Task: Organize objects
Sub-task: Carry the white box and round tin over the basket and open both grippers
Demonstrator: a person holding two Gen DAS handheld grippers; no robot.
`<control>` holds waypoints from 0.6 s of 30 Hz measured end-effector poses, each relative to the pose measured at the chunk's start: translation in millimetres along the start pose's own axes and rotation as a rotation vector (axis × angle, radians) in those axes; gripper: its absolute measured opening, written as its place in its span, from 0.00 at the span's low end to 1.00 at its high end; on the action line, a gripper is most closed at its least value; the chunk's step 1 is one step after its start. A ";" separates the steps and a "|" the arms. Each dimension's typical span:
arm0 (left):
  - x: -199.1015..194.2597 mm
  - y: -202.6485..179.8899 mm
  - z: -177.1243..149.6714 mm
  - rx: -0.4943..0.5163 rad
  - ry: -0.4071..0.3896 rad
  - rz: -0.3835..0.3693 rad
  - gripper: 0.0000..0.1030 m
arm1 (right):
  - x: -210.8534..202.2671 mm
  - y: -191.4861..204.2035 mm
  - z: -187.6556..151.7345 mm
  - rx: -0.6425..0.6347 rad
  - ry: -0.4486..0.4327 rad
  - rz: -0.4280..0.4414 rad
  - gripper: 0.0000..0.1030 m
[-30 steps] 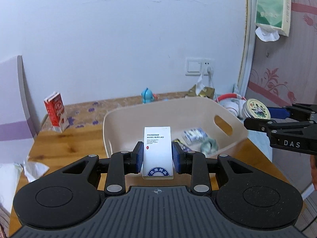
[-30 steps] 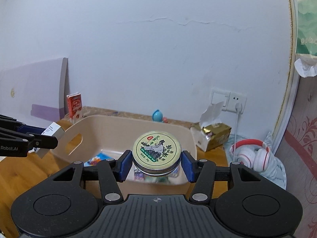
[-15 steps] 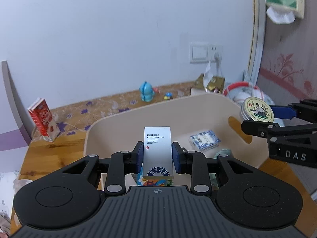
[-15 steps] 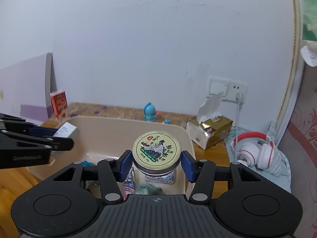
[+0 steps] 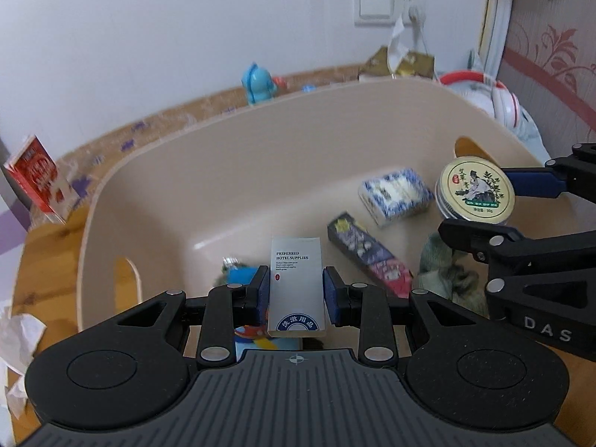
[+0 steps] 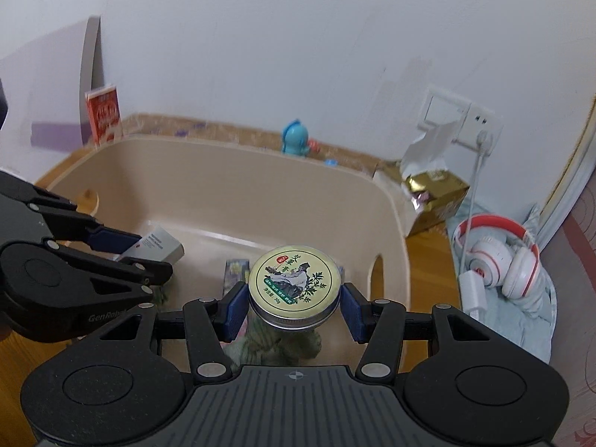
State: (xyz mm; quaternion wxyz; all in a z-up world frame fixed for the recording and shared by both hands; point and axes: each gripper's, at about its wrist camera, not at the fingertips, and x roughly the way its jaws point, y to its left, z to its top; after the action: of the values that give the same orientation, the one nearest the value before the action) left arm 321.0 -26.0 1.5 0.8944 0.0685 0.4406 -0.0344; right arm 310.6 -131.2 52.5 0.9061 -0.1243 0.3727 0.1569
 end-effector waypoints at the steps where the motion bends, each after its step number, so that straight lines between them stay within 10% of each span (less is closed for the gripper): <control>1: 2.3 0.2 -0.6 0.000 0.012 -0.004 0.30 | 2.7 1.1 -0.8 -0.005 0.016 0.002 0.50; 6: 3.4 0.3 -3.2 0.005 0.025 0.001 0.33 | 9.3 1.3 -3.5 0.023 0.056 0.013 0.50; 18: -43.6 10.7 -5.2 -0.052 -0.082 0.007 0.75 | -34.1 -6.0 -9.6 0.082 -0.087 -0.021 0.79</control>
State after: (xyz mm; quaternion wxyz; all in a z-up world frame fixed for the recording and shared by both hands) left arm 291.6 -14.6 34.0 0.9133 0.0453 0.4040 -0.0228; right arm 283.8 -146.5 70.8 0.9274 -0.0840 0.3378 0.1372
